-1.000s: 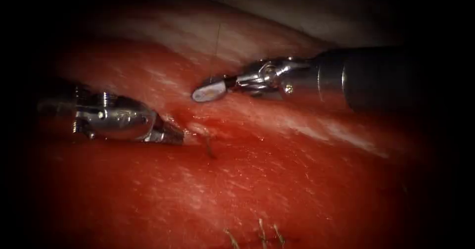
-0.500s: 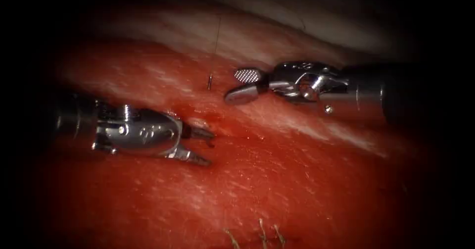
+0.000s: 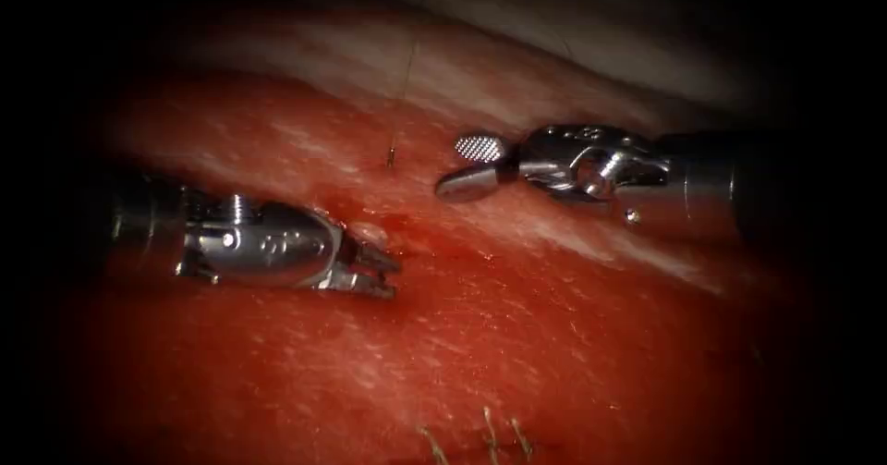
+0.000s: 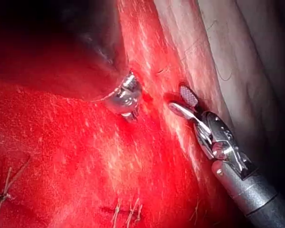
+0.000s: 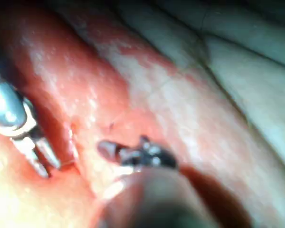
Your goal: Wound Closure
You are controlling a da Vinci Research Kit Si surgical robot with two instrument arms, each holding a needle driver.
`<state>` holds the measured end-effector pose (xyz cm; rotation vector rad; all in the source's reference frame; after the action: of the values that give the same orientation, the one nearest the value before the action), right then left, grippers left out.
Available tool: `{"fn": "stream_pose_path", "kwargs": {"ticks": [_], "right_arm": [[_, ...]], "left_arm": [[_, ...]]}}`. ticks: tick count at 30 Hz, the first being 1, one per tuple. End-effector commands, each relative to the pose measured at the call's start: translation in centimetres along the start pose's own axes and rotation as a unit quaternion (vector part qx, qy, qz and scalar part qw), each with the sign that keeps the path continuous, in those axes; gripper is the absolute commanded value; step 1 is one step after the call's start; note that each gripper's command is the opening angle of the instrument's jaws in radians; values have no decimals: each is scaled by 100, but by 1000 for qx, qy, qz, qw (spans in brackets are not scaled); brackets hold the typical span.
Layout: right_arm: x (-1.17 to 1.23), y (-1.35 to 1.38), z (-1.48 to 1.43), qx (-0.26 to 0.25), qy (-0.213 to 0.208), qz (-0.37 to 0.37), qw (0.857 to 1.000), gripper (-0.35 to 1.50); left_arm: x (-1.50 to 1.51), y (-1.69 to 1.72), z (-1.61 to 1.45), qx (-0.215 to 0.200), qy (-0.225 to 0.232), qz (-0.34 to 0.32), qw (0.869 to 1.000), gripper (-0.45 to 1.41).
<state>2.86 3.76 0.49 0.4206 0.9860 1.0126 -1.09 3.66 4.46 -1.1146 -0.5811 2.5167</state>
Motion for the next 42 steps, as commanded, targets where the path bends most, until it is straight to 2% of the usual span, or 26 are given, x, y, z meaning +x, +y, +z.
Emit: {"fn": "stream_pose_path", "kwargs": {"ticks": [1,5,6,8,10,15,18,19,21,24,27,28,30,31,37,41,42], "right_arm": [[4,-2,8,1,2,-1,1000,123],[3,-3,7,4,1,-1,1000,123],[3,-3,7,4,1,-1,1000,123],[3,-4,7,6,0,-1,1000,123],[2,-5,7,9,-1,-1,1000,121],[0,-8,6,16,-3,1,1000,120],[-2,-10,6,23,-5,22,999,120],[-4,-14,4,26,-7,27,999,120],[-6,-18,2,26,-8,31,999,121],[-8,-27,-3,29,-4,39,999,121],[-5,-34,-8,34,5,45,998,121],[-2,-39,-12,36,6,48,998,121],[1,-43,-15,35,6,51,998,120],[5,-47,-19,37,8,54,998,118],[18,-55,-34,48,23,66,996,116],[18,-63,-39,57,34,125,990,111],[17,-64,-39,60,37,148,986,105]], "left_arm": [[0,2,4,-2,9,-19,1000,-35],[11,5,-12,-24,49,-85,995,-35],[16,6,-19,-48,77,-115,989,-35],[20,7,-26,-71,98,-138,983,-35],[25,11,-38,-112,126,-165,972,-35],[34,23,-57,-187,157,-185,952,-35],[40,32,-65,-215,161,-174,947,-35],[45,37,-73,-224,161,-149,950,-35],[48,41,-80,-210,153,-103,960,-35],[52,41,-92,-160,132,-53,977,-35],[57,38,-101,-125,131,-16,983,-35],[62,34,-107,-99,135,6,986,-35],[67,31,-112,-73,134,18,988,-35],[71,28,-116,-43,124,32,991,-35],[78,17,-121,53,97,60,992,-35],[79,14,-108,105,80,69,989,-35],[78,15,-101,118,77,71,987,-35]]}}
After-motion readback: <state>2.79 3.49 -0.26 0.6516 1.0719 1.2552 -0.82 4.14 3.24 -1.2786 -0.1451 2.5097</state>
